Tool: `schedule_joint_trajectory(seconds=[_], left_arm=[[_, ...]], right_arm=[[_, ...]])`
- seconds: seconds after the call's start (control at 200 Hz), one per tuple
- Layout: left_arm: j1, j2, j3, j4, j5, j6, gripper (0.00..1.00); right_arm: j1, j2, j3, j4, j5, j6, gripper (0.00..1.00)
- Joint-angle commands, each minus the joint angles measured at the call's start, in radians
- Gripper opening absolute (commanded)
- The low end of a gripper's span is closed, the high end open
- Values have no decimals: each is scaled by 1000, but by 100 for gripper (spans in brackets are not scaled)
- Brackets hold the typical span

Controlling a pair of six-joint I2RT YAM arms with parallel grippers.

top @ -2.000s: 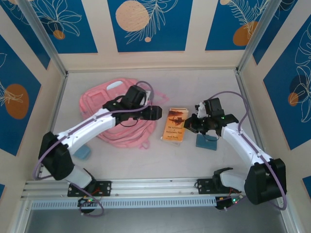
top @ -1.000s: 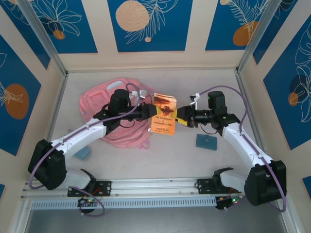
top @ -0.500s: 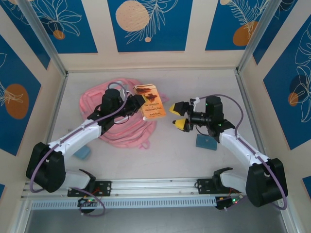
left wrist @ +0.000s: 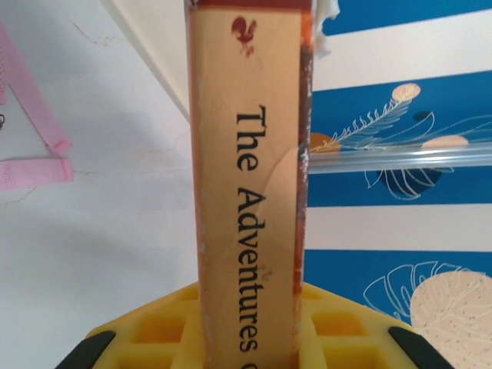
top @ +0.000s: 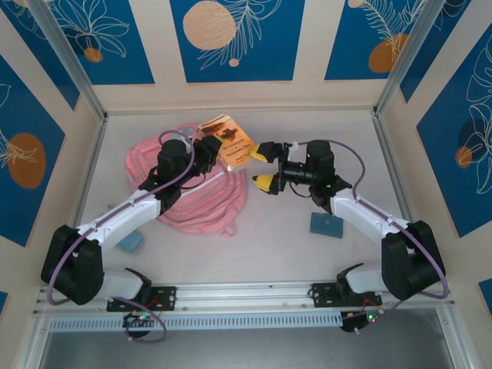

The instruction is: Pack the student bag

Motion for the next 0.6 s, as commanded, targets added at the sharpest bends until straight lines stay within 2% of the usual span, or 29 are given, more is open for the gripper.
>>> schedule_joint_trajectory(seconds=[0.0,0.17,0.31,0.415,0.505,0.595], left_arm=[[3,-23,-7,89,-44,-65,16],[3,-12,-7,125,-54,-84,16],[3,-7,-2,118,-64,-85,16],[3,1,1,122,-68,-81,16],[3,9,2,119,-65,-78,16],[3,14,-3,117,-61,-77,16]], right_arm=[[15,53,84,33,56,65,97],[62,125,148,67,96,105,95],[87,154,103,177,181,184,93],[92,179,102,231,198,212,91],[95,190,102,274,203,232,84],[94,176,87,294,217,234,69]])
